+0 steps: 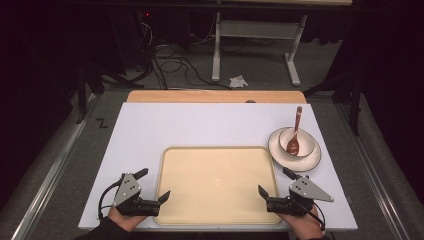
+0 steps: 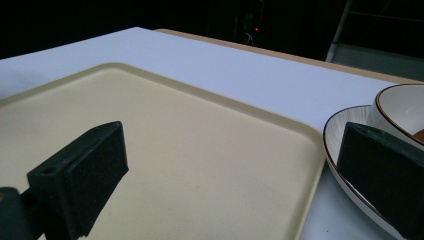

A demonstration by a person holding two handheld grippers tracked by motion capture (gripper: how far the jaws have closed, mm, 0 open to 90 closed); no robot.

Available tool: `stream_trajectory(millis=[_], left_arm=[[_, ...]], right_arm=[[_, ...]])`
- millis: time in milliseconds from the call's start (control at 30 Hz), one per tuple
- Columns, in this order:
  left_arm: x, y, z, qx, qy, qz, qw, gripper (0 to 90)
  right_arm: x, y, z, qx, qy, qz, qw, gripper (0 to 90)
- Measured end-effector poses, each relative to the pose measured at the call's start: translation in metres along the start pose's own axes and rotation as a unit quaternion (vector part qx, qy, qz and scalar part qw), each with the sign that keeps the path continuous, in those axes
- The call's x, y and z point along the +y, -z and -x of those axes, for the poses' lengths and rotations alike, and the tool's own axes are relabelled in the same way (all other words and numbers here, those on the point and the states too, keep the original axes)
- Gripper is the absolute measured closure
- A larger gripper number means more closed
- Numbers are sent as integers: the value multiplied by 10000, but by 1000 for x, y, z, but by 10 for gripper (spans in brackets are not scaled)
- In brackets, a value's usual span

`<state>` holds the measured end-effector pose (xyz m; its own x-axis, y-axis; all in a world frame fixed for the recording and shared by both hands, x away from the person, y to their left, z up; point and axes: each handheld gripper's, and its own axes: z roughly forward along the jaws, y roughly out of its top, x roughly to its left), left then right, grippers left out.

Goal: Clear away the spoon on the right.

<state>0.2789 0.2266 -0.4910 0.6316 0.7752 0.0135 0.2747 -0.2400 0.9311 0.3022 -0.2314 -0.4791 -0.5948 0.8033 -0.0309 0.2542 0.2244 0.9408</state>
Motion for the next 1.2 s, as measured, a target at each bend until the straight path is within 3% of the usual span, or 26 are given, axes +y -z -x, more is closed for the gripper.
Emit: stream_trajectory(millis=[833,1000,1200], left_arm=[[0,0,0,-6,-6,-2,10000,2],[0,0,0,-12,-1,-8,10000,2],[0,0,0,-15,6,-7,10000,2]], right_arm=[[2,4,6,-60,-206,80,9997,21],[5,9,10,-137,-213,65,9997,112],[11,11,21,-299,-282,112,9991,294]])
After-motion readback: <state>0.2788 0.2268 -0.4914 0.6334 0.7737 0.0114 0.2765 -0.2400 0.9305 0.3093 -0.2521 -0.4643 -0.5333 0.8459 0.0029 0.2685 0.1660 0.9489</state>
